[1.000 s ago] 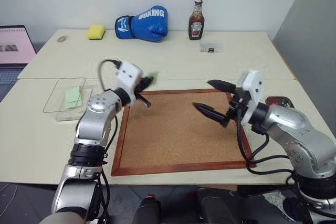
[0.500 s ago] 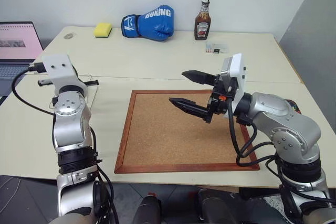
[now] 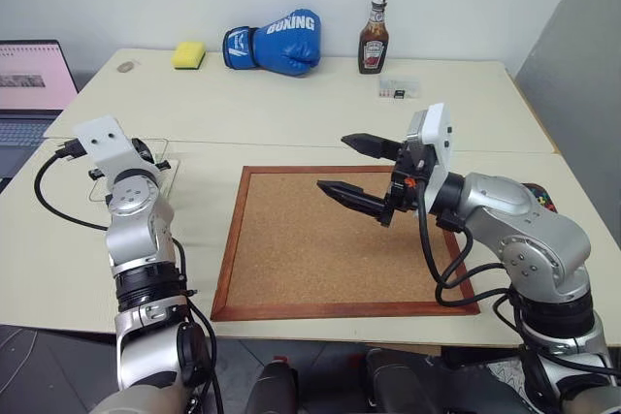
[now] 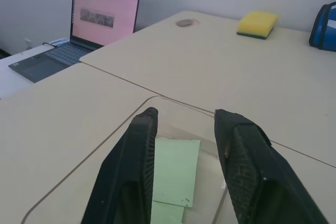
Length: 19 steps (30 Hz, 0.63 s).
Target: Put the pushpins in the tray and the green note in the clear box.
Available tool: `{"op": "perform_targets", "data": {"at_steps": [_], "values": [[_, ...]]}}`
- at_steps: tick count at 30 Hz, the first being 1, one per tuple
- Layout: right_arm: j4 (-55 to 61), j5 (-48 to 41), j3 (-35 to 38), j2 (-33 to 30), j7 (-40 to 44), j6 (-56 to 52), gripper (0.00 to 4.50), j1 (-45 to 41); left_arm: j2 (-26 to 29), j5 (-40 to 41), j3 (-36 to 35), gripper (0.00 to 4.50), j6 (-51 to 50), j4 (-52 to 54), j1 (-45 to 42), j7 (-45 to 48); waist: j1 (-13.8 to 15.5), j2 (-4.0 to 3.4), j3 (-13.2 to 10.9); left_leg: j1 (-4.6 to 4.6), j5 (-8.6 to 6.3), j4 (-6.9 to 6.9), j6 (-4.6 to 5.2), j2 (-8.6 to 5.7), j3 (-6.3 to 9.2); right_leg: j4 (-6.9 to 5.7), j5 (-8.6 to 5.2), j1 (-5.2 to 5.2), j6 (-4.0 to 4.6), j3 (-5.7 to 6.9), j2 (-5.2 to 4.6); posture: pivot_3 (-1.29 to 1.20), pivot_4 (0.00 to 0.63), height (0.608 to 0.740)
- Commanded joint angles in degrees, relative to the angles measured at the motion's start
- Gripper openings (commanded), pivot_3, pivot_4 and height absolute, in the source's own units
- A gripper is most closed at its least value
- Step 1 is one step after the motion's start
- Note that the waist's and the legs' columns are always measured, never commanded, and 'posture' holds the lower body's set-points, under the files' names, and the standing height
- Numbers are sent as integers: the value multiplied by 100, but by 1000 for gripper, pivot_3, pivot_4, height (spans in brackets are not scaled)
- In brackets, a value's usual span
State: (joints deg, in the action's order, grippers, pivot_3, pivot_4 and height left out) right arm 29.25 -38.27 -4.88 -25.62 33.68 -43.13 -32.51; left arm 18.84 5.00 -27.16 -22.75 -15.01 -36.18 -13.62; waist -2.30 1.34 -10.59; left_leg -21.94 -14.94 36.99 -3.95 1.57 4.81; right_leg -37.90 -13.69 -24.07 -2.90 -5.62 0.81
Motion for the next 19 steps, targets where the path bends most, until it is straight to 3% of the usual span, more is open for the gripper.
{"op": "perform_targets", "data": {"at_steps": [1,5,8,14,19], "values": [[287,-22,295,-83,-171,3,4500,56,105,-39,235,2711,347,136,-183,126,0,0,0,-1,0,0,0,0,0,0,0,0,0,0,0,0,150,740],[340,167,437,-101,-554,-5,4500,335,22,43,809,3461,498,505,-107,817,20,1,1,-2,0,0,-1,0,0,2,0,1,0,1,0,0,150,740],[314,796,416,-93,-1145,121,4500,755,-219,102,1407,4129,506,1209,196,1284,51,4,2,-7,1,0,-2,-2,0,5,0,0,0,0,-2,0,150,740],[320,2191,421,160,-2384,739,4500,2095,-1051,206,2496,4195,-127,2846,1473,1471,47,5,6,-6,-1,-8,-5,-4,-7,16,-1,2,0,-9,-7,0,150,740],[365,2706,458,523,-2833,1144,4500,2875,-1345,45,2923,4195,-416,3551,2334,1378,-15,7,4,-5,-2,-4,-6,2,-14,8,-2,-9,0,-18,1,0,150,740]]}}
